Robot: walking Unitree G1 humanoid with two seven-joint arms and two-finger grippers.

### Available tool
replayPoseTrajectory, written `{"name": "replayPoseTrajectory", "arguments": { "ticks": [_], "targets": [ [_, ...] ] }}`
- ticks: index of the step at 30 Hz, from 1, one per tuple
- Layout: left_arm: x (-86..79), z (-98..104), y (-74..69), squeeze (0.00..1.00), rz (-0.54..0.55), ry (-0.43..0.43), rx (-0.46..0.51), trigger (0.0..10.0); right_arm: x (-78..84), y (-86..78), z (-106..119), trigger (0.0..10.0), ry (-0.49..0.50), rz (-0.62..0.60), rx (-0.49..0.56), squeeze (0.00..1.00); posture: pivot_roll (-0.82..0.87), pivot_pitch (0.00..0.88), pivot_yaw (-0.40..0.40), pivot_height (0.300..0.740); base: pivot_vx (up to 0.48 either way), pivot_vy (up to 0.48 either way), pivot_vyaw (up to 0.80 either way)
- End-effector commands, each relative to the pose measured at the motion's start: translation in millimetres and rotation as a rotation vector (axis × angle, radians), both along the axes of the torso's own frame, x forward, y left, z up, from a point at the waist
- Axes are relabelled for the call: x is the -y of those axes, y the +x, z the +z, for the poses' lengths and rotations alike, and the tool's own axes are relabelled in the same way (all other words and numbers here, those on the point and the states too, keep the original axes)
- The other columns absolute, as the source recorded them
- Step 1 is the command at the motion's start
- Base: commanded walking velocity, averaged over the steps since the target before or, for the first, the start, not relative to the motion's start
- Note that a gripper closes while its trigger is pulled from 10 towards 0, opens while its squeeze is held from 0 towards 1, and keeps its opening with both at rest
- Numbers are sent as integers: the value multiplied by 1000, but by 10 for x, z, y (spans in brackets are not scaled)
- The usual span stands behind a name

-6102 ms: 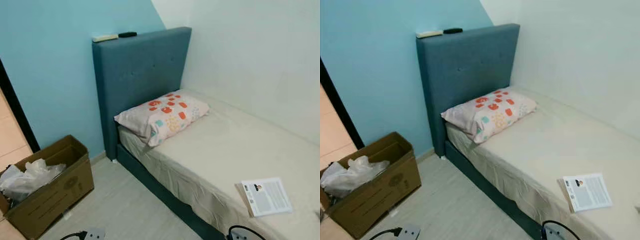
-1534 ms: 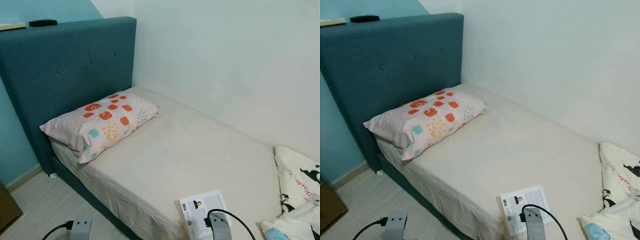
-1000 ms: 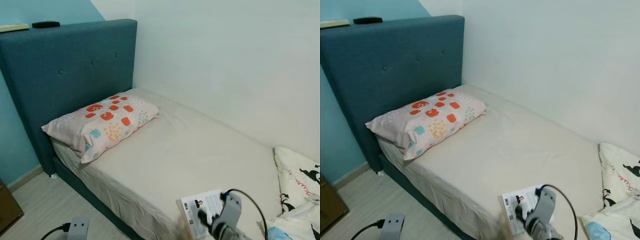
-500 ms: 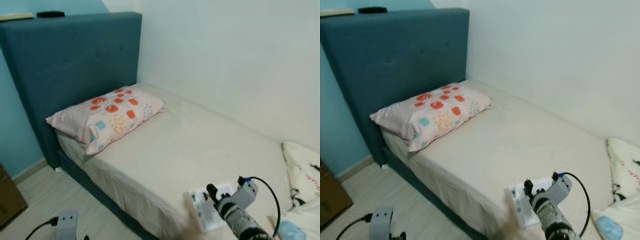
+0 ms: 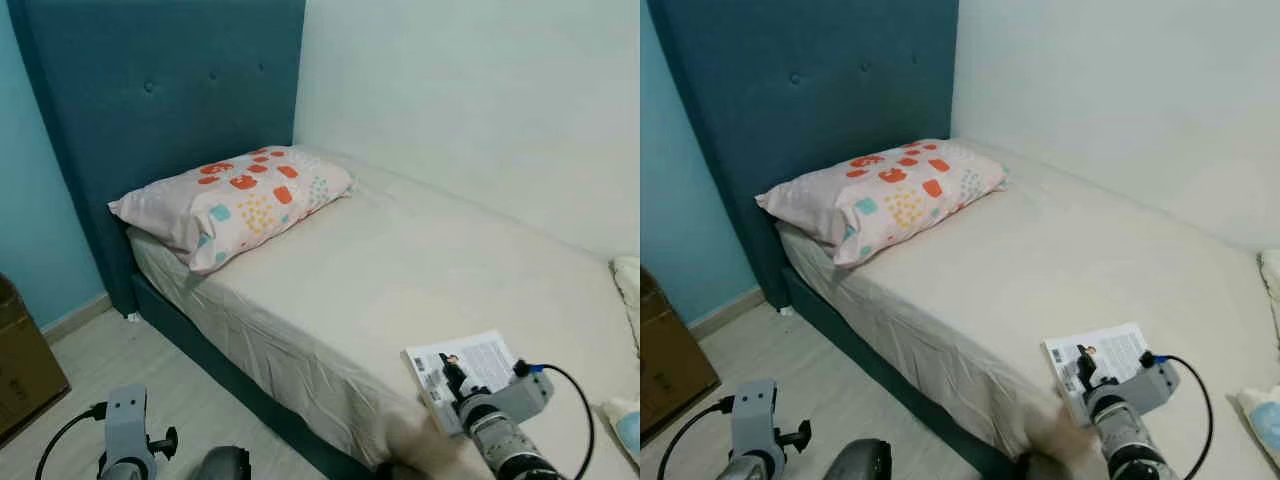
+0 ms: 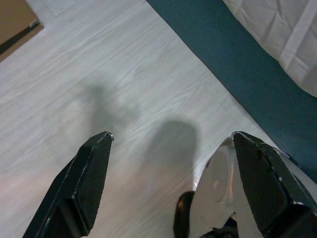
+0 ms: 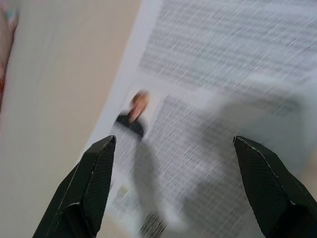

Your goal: Clean up the room

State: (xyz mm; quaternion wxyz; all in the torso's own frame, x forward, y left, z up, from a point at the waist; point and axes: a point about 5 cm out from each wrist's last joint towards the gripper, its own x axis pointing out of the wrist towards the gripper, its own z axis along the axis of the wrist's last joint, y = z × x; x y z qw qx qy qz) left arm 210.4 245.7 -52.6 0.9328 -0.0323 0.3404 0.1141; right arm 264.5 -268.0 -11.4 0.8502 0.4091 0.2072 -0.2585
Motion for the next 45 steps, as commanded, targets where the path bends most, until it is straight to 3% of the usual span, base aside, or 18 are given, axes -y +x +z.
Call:
{"name": "replayPoseTrajectory", "arguments": {
  "ticks": [1, 13, 17, 24, 33, 36, 45],
  "targets": [
    [-36, 27, 18, 0, -14, 11, 14, 10000, 104, -108, -49, 10000, 13, -75, -32, 0, 255, 0, -120, 541, 0, 0, 0],
    [-45, -87, -191, 0, -65, 35, -55, 10000, 189, -426, -250, 10000, 53, -214, -145, 0, 262, 0, -120, 541, 0, 0, 0],
    [-36, -99, -206, 0, -70, 33, -63, 10000, 193, -451, -266, 10000, 59, -228, -152, 0, 259, 0, -121, 541, 0, 0, 0],
    [54, -121, -194, 0, -90, 19, -68, 10000, 29, -543, -393, 10000, 83, -193, -211, 0, 254, 0, -136, 541, 0, 0, 0],
    [63, -126, -210, 0, -125, 31, -70, 10000, -146, -376, -330, 10000, 196, -125, -11, 0, 281, 0, -106, 541, 0, 0, 0],
    [-54, -124, -292, 0, -137, 55, -78, 10000, -192, -331, -307, 10000, 252, -126, 56, 0, 319, 47, -70, 541, 0, 0, 0],
    [-289, -105, -459, 0, -151, 103, -97, 10000, -267, -195, -221, 10000, 294, -98, 147, 0, 351, 96, -15, 541, 0, 0, 0]
  ]
}}
